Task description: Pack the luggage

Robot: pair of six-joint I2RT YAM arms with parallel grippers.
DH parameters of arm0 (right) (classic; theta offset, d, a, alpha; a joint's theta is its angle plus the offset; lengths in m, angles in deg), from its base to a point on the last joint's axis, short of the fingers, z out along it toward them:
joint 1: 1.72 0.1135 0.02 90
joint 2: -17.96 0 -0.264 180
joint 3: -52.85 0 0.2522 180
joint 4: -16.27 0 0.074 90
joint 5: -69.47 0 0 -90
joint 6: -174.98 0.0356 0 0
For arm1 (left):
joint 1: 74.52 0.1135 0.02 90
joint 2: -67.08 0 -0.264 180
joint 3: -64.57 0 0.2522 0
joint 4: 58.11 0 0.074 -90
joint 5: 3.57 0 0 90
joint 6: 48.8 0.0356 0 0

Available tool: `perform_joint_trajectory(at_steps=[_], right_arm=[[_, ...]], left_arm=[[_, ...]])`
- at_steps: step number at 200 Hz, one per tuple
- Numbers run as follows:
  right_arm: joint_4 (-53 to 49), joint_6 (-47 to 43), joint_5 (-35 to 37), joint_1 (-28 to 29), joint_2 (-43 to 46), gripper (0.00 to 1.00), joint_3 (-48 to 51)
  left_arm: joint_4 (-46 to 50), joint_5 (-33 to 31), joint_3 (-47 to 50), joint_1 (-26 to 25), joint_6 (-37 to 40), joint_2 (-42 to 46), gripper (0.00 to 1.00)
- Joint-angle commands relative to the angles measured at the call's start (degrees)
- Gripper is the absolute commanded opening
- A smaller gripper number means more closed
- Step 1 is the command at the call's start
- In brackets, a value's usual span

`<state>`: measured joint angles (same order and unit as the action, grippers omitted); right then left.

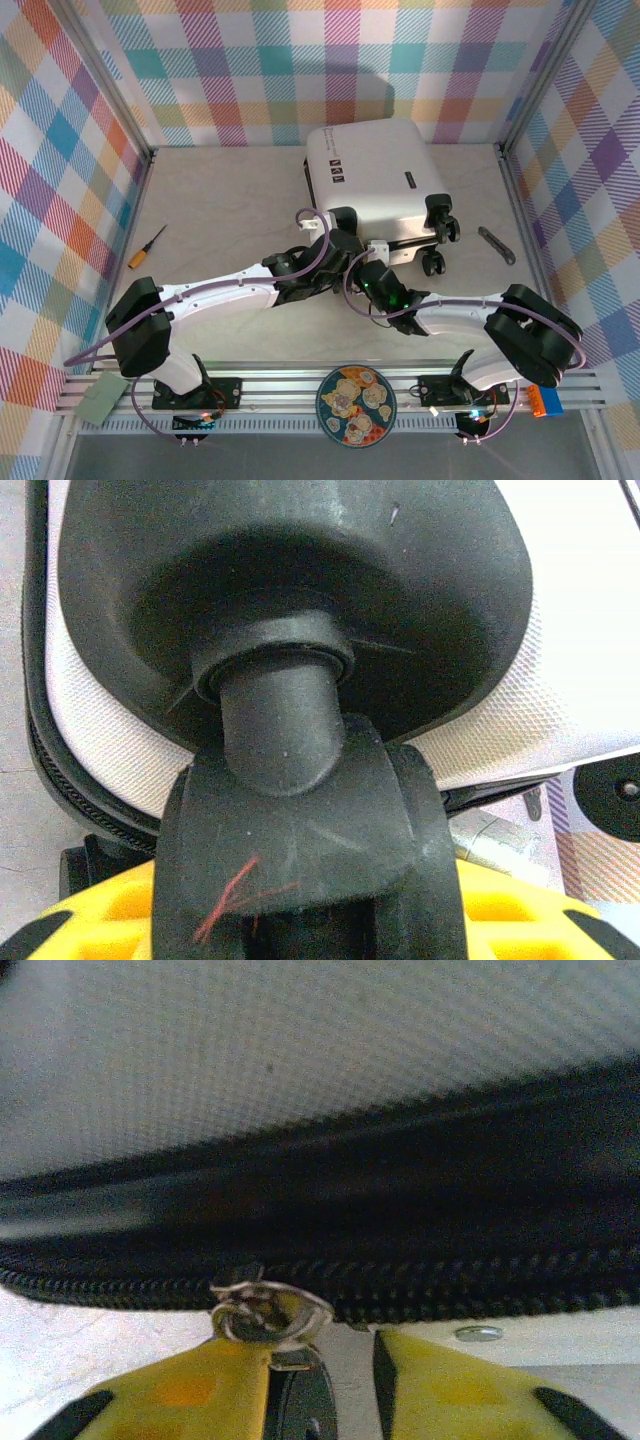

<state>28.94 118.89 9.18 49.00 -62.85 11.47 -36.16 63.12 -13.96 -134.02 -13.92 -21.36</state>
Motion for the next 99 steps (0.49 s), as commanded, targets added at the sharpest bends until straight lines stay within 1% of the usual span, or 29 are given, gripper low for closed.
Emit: perform_joint_trajectory(at_steps=[1,23,45,79,99], right_arm=[[0.0,1.6,4.7,0.3,0.9,0.24,-3.0],[-3.4,0.9,6.4,-0.9,3.2,0.10,-2.9],[-3.5,-1.4,5.9,-2.3,6.1,0.00,-1.1],[-0.9,-6.9,1.5,-3.1,10.0,0.00,1.9],[-2.9,-8.8,-1.0,-4.8,11.6,0.00,2.2]], left_arm=[[-5.1,5.7,-1.8,-1.1,3.1,-0.3,0.09],[-5.0,5.4,-1.5,-1.0,3.0,0.0,0.09],[-5.1,5.0,-1.2,-1.0,3.0,0.2,0.09],[-5.1,5.0,-1.1,-0.9,2.9,0.2,0.09],[-5.1,5.1,-1.2,-0.8,2.9,0.2,0.09]])
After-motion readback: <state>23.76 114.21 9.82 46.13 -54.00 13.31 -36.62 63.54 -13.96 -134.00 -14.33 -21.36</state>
